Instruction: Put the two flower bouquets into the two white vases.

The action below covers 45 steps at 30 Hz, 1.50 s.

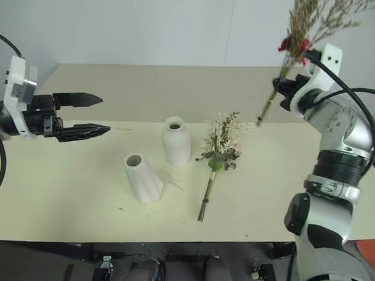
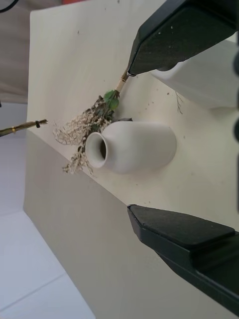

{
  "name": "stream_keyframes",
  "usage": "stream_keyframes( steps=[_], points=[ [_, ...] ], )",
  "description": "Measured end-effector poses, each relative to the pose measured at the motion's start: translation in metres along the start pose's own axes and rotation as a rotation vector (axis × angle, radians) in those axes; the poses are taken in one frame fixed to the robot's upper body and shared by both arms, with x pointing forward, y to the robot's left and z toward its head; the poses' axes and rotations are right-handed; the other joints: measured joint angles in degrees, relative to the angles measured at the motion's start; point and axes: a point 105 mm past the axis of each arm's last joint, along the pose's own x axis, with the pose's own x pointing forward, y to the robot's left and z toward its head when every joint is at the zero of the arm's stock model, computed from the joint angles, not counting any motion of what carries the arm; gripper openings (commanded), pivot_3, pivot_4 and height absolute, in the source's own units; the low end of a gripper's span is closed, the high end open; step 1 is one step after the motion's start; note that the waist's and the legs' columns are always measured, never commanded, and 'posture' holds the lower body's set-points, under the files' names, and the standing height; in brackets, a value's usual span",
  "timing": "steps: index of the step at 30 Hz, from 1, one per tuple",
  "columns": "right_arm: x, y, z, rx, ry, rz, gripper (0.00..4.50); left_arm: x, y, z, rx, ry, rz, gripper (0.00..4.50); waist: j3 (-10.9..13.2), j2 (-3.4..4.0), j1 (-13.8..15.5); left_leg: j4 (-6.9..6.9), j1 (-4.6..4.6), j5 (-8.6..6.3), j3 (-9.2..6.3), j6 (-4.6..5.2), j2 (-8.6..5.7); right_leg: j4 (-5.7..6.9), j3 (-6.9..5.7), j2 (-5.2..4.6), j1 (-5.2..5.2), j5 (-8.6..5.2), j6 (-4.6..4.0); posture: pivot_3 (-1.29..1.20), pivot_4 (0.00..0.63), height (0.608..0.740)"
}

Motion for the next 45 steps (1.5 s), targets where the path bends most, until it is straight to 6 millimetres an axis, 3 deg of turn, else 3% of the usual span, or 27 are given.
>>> stream_keyframes(
  steps=[5, 14, 27, 32, 45],
  points=[
    [0.011, 0.078, 0.012, -0.047, -0.064, 0.306, 0.01, -0.004, -0.008, -0.002, -0.013, -0.005, 0.006, 4.5, 0.01, 0.01, 0.07, -0.01, -0.01, 0.0, -0.01, 0.0, 0.02, 0.04, -0.01, 0.0, -0.05, 0.01, -0.01, 0.0, 0.15, 0.74],
    [0.01, 0.135, 0.002, -0.142, -0.056, 0.553, 0.01, -0.012, -0.01, 0.001, -0.011, -0.015, 0.035, 4.5, 0.0, -0.01, 0.27, 0.0, 0.0, 0.0, -0.04, -0.01, 0.0, 0.02, -0.06, 0.0, -0.01, 0.02, -0.03, 0.0, 0.15, 0.74],
    [0.025, 0.176, -0.03, -0.133, -0.052, 0.64, 0.01, -0.014, -0.014, 0.001, -0.02, -0.008, 0.036, 4.5, 0.0, -0.01, 0.12, -0.01, 0.05, 0.01, -0.04, -0.02, 0.02, 0.07, -0.04, 0.02, -0.04, 0.04, -0.06, 0.0, 0.15, 0.74],
    [0.028, 0.173, -0.046, -0.142, -0.029, 0.618, 0.01, -0.014, -0.014, 0.002, -0.017, -0.002, 0.037, 4.5, 0.0, -0.01, 0.15, -0.01, 0.05, 0.01, -0.04, -0.02, 0.02, 0.07, -0.03, 0.02, -0.04, 0.04, -0.06, 0.0, 0.15, 0.74],
    [0.034, 0.16, -0.053, -0.197, -0.037, 0.558, 0.01, -0.014, -0.016, 0.003, -0.022, -0.008, 0.025, 4.5, 0.0, -0.01, 0.08, -0.01, 0.05, 0.01, -0.04, -0.02, 0.02, 0.07, -0.03, 0.02, -0.05, 0.04, -0.06, 0.0, 0.15, 0.74]
  ],
)
